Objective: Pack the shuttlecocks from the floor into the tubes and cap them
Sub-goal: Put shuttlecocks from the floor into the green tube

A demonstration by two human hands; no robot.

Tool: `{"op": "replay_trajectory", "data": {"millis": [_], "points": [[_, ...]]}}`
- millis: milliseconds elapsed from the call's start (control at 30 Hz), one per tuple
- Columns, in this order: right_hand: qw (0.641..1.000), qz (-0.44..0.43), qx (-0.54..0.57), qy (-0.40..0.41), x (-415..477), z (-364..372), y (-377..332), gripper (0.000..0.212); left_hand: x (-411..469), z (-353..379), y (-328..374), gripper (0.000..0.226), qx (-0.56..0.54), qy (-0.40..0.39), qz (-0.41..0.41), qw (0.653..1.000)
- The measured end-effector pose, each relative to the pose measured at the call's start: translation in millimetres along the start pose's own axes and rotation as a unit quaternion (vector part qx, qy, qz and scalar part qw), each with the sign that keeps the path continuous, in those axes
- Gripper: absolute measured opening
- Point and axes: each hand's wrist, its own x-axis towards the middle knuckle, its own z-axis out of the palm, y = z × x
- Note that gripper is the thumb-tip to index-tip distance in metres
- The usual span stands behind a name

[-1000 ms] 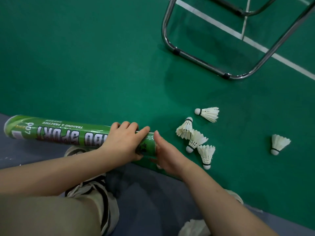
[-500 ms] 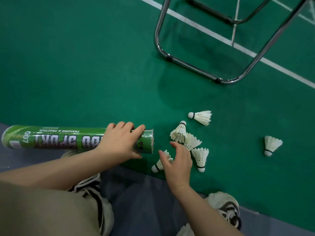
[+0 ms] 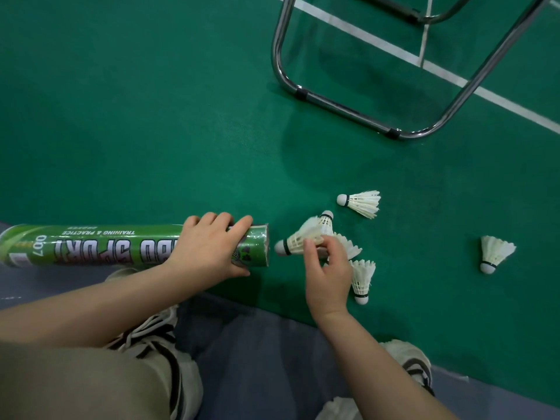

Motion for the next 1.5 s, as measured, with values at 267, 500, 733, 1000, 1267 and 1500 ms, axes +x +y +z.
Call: {"op": "replay_trajectory", "data": {"millis": [267,500,733,1000,1267,1500], "points": [[0.984,-0.027,0.097,-0.149,0,21,-25,0.041,3,-1,-3,0.090,-0.019,0.089,-0.009,0.996],[0.918,0.082,0.229,-0.313,7,14,-25,0.016,2,0,-4,0.080,-0.027,0.182,0.009,0.983],[0.865,0.150,0.091,-0.471,19,17,-28,0.040,6,-1,3,0.084,-0.004,0.150,0.054,0.987],[0.907,0.202,0.261,-0.262,26,10,-29,0.019,24,-12,16,0.086,0.031,0.111,0.079,0.990],[0.933,0.314,0.000,-0.177,32,1,17,0.054,48,-27,10,0.085,0.062,0.087,0.045,0.993],[0.922,0.344,0.142,-0.108,55,18,16,0.049,48,-20,11,0.087,0.039,0.080,0.036,0.995]]}}
